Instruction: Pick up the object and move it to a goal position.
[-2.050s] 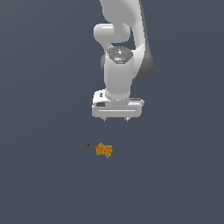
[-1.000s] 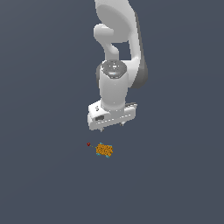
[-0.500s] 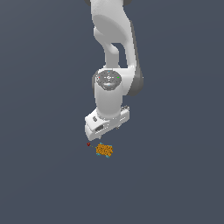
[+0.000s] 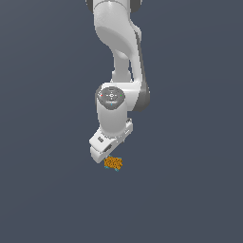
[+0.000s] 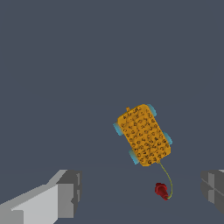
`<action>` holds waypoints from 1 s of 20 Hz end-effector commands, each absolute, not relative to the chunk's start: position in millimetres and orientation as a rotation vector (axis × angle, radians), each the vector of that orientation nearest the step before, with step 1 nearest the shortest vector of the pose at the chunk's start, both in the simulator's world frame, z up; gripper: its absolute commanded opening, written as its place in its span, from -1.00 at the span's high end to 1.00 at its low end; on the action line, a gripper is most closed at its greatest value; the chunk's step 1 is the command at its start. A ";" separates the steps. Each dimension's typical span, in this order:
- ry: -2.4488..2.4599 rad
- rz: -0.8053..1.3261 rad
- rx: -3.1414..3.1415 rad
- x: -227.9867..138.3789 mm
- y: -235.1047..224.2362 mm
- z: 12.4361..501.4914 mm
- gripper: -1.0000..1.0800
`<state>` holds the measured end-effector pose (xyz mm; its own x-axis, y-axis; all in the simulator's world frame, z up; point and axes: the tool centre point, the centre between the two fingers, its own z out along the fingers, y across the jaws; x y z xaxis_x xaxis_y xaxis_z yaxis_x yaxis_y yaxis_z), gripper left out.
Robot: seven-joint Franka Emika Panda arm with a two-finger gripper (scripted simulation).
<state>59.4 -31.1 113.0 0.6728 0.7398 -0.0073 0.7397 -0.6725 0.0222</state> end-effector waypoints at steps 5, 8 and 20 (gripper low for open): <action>1.493 -0.002 2.745 67.3 -42.3 98.1 -0.92; 1.595 -0.004 2.691 70.7 -47.7 91.2 -0.92; 1.891 -0.002 2.506 79.9 -64.8 70.1 -0.92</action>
